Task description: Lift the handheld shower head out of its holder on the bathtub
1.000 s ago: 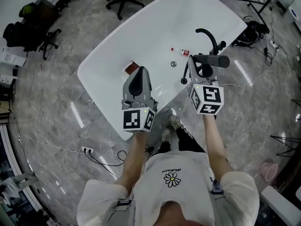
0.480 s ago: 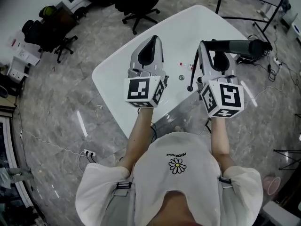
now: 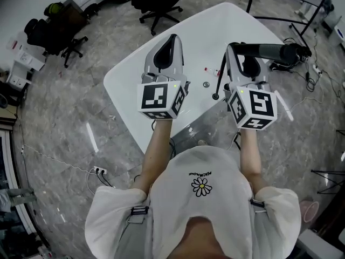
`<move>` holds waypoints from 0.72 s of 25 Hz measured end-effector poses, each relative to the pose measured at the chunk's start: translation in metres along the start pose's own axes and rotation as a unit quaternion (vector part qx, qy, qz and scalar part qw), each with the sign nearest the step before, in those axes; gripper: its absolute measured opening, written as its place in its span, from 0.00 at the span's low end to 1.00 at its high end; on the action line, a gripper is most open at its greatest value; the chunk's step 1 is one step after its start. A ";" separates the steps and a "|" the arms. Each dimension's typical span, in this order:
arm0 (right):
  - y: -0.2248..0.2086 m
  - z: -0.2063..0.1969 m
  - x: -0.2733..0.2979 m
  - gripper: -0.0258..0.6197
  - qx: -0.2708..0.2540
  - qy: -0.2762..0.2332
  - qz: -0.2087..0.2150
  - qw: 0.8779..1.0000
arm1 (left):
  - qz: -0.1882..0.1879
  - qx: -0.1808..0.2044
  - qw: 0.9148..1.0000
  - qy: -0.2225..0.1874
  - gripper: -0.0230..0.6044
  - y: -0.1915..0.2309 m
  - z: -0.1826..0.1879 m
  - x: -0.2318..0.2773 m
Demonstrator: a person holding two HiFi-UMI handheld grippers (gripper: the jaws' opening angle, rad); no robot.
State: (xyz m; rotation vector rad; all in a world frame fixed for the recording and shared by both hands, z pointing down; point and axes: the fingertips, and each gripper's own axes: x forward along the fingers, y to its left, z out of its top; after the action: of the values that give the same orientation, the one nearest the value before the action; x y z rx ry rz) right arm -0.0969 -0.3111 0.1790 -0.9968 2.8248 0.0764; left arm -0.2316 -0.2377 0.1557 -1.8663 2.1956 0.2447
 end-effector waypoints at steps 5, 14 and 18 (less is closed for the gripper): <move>0.001 0.002 -0.001 0.27 -0.004 -0.004 0.008 1.000 | 0.004 0.002 1.000 0.003 0.04 -0.002 -0.001 -0.003; 0.002 0.003 0.001 0.27 -0.009 -0.012 0.019 1.000 | 0.010 0.009 1.000 0.001 0.04 0.000 0.000 -0.004; 0.003 0.001 0.001 0.27 -0.016 -0.014 0.023 1.000 | 0.012 0.011 1.000 -0.003 0.04 -0.001 -0.001 -0.005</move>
State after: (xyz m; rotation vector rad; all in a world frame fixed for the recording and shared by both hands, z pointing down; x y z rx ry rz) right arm -0.0992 -0.3096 0.1780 -0.9293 2.8299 0.1392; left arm -0.2299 -0.2334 0.1577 -1.8263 2.2076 0.2296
